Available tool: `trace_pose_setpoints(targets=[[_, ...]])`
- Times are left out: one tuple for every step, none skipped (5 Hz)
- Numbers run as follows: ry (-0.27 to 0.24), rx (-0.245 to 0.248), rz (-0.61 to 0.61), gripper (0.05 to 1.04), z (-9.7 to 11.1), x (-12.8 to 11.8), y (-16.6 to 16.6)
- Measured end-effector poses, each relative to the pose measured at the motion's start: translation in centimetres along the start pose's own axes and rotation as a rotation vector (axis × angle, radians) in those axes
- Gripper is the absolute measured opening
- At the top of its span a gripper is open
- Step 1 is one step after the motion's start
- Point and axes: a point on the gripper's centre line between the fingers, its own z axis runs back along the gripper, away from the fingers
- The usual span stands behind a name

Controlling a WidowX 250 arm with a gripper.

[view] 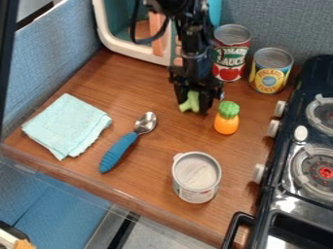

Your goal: Put the green object to the middle top of the table

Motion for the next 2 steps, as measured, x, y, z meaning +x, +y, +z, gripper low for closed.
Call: trace_pose_setpoints(targets=[[0.012, 0.005, -0.003, 0.745, -0.23, -0.39, 0.07], [0.024, 0.003, -0.006, 0.981, -0.37, -0.84, -0.07]])
